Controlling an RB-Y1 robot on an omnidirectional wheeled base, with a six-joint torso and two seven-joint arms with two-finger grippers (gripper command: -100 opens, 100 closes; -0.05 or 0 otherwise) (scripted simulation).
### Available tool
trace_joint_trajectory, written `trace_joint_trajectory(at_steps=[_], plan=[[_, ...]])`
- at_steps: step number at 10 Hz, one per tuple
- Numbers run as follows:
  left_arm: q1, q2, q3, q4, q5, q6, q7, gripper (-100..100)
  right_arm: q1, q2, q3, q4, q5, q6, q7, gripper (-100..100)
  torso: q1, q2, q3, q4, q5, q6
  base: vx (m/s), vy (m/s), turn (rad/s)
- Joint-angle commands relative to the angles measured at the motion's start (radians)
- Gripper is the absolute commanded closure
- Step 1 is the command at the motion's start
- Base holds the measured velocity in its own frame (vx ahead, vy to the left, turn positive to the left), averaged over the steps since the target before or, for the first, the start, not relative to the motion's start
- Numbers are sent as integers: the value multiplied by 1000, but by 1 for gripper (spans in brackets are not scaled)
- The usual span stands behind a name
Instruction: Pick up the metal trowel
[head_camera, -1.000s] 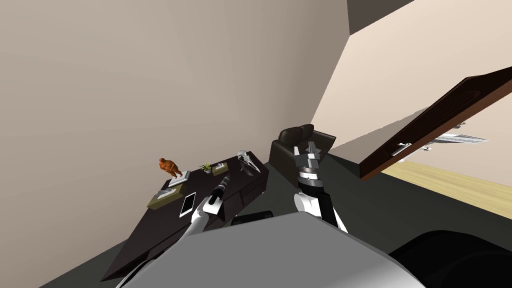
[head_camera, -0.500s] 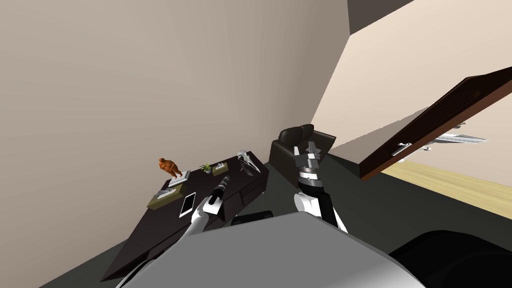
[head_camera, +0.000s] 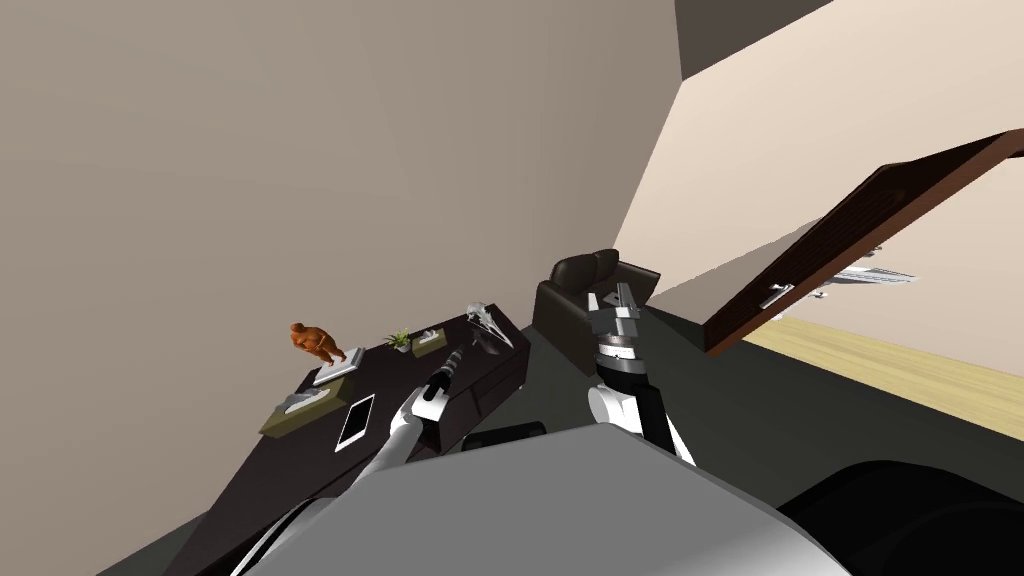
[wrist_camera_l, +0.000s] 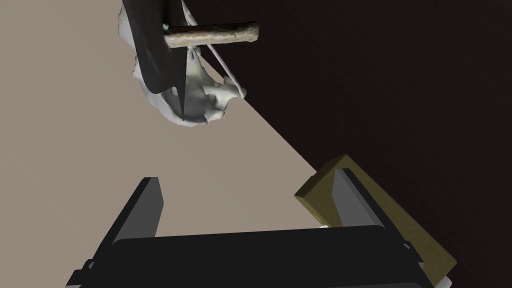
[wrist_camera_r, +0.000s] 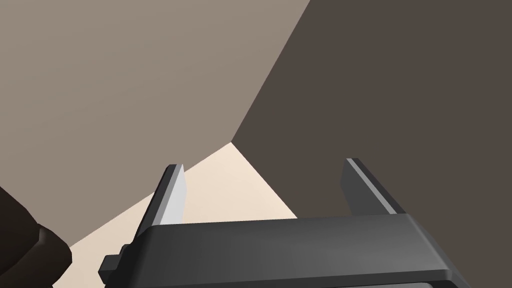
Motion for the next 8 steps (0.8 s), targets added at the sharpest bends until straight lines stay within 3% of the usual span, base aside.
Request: trace_joint_trajectory(at_steps=[1, 5, 7, 8], plan=[[-11, -3, -7, -1, 1, 29, 4, -100, 0, 0, 0, 0, 0, 0, 0, 0, 0, 0, 0, 0, 0, 0, 40, -76, -58], [-49, 1, -13, 18, 5, 96, 14, -100, 0, 0, 0, 0, 0, 0, 0, 0, 5, 2, 1, 0, 1, 0, 15, -33, -37], [-74, -8, -26, 22, 4, 128, 17, -100, 0, 0, 0, 0, 0, 0, 0, 0, 1, 1, 1, 0, 0, 0, 35, -105, -109], [-61, -5, -22, 13, 4, 119, 15, -100, 0, 0, 0, 0, 0, 0, 0, 0, -2, 0, 0, 0, 0, 0, 19, -65, -17]])
